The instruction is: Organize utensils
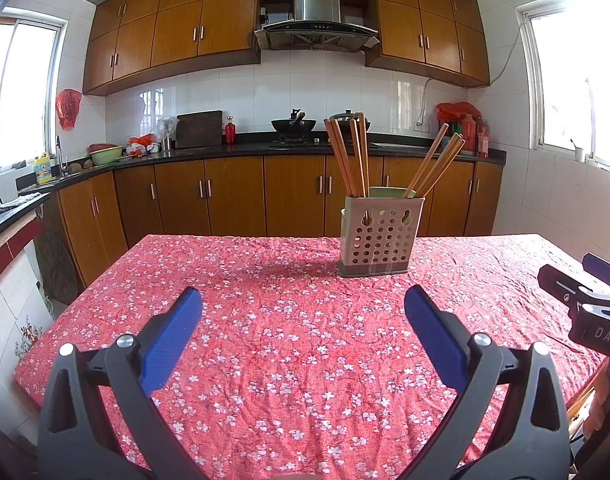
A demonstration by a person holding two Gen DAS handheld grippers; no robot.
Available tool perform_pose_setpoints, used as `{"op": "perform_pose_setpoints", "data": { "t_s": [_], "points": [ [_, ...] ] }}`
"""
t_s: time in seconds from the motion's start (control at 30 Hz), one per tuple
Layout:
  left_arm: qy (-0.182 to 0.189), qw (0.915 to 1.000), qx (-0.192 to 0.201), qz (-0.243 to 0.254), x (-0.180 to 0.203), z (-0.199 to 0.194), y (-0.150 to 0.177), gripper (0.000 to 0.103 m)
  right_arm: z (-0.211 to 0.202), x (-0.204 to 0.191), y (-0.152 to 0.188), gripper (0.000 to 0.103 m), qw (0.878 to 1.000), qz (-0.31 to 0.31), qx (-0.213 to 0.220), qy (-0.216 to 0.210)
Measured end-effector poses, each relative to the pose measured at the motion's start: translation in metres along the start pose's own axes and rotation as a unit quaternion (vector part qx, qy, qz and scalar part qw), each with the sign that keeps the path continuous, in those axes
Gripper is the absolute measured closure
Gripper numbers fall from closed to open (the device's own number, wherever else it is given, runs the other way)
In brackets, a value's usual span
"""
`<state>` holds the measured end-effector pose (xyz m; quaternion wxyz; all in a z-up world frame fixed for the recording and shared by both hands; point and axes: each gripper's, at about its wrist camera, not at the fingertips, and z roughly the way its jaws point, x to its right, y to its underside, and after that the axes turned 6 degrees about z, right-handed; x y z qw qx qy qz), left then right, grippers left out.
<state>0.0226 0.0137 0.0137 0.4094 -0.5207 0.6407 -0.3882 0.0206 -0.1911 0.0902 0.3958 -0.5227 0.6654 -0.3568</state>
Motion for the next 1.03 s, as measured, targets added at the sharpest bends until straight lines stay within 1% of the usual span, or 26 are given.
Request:
{"op": "perform_pose_setpoints", "data": {
  "t_s": [1.03],
  "points": [
    [-0.004, 1.0000, -0.001, 0.001, 0.0012, 0.0043, 0.0015, 0.004, 0.0000, 0.0013, 0.0000, 0.002, 1.000, 0.001, 0.000, 0.000]
  ]
}}
